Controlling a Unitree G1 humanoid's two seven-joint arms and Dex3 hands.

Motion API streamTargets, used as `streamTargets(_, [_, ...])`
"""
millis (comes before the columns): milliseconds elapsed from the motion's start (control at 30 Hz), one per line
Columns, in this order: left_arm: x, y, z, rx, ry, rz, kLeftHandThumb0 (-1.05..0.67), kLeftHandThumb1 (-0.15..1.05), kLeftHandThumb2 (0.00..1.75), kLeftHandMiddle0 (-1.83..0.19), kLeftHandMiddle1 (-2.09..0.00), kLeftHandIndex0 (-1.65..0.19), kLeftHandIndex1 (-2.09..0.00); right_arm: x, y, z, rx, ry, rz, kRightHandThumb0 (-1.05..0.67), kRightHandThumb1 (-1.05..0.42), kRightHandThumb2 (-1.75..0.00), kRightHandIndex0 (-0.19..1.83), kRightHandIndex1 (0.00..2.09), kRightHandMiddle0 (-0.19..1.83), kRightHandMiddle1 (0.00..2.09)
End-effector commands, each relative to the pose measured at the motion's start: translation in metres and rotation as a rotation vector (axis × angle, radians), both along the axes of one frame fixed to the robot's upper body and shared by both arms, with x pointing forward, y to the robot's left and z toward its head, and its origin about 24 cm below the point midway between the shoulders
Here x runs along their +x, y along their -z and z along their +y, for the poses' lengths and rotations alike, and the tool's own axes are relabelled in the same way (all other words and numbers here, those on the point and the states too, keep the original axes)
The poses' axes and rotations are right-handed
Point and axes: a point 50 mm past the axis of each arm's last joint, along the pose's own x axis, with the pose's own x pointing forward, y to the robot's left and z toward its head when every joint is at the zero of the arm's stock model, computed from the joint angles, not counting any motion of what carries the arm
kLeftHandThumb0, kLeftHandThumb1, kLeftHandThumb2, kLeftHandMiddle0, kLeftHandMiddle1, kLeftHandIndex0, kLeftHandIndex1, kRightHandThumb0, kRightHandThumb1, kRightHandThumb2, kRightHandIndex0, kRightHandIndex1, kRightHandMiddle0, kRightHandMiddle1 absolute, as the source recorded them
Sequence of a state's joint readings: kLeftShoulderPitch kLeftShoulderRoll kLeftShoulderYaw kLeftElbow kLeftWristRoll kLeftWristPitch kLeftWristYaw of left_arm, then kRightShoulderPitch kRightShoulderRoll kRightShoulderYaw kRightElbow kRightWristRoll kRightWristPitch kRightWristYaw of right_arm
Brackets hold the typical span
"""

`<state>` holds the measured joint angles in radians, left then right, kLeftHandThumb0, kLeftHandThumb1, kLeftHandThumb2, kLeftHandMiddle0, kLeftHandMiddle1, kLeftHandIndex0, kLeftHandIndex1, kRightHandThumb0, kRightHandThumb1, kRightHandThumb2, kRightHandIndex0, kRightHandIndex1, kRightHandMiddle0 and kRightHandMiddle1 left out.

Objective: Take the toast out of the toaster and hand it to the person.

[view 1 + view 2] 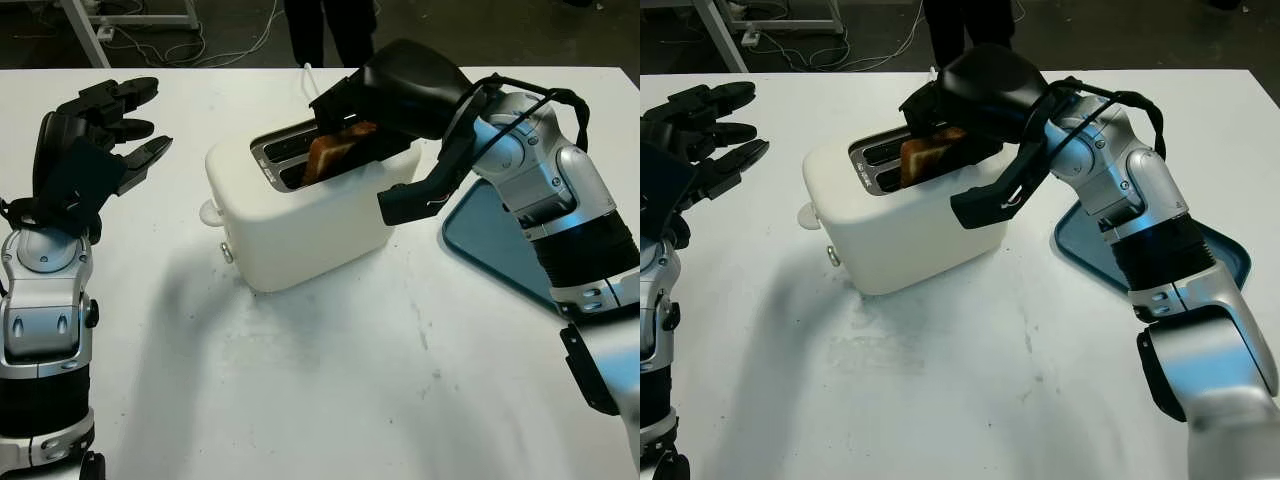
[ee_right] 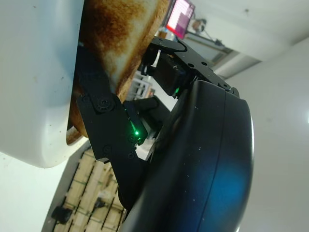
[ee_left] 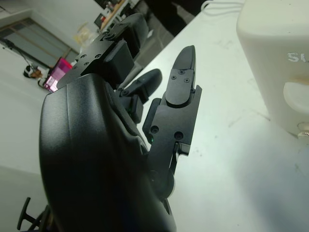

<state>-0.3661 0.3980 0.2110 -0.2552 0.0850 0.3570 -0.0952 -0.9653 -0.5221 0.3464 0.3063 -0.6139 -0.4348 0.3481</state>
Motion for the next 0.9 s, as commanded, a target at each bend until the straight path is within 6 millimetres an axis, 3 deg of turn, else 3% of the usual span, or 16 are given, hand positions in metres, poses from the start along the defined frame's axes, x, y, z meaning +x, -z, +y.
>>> streamTargets(0, [-0.002,0.000,0.002,-0.004,-0.010,-0.006,-0.18,0.92,0.08,-0.39,-0.80,-0.65,-0.09,0.000,0.009,-0.002,0.021,-0.017,0.010,-0.34,-0.75,-0.01,1.11,1.61,1.16,0.24])
streamTargets(33, [-0.002,0.000,0.002,-0.002,-0.011,-0.008,-0.19,0.92,0.08,-0.39,-0.80,-0.66,-0.09,0.001,0.009,-0.001,0.045,-0.022,0.006,-0.37,-0.80,-0.01,1.09,1.69,1.07,0.74])
streamTargets(100, [-0.002,0.001,0.002,0.002,-0.010,-0.008,-0.19,0.92,0.07,-0.39,-0.81,-0.66,-0.09,0.002,0.008,-0.002,0.099,-0.027,-0.006,-0.41,-0.86,-0.01,1.11,1.73,0.97,1.39])
streamTargets(167, [-0.002,0.001,0.002,-0.002,-0.013,-0.003,-0.19,0.92,0.08,-0.39,-0.80,-0.65,-0.09,0.003,0.007,-0.002,0.140,-0.026,-0.042,-0.40,-0.87,-0.01,1.13,1.74,0.95,1.65])
streamTargets(400, [-0.003,0.001,0.002,-0.007,-0.013,0.000,-0.18,0.92,0.08,-0.39,-0.81,-0.65,-0.09,0.013,-0.014,-0.010,0.311,0.003,-0.054,-0.31,-0.92,-0.09,1.12,1.75,0.85,1.74])
streamTargets(600, [-0.003,0.001,0.003,0.001,-0.010,-0.001,-0.18,0.92,0.09,-0.38,-0.81,-0.65,-0.09,0.023,-0.035,-0.027,0.438,0.043,-0.031,-0.27,-0.92,-0.19,0.99,1.75,0.72,1.75])
streamTargets(867, [-0.003,0.001,0.002,0.007,-0.009,-0.001,-0.16,0.92,0.08,-0.38,-0.81,-0.65,-0.09,0.034,-0.073,-0.059,0.581,0.081,-0.018,-0.37,-0.92,-0.24,1.04,1.75,0.81,1.75])
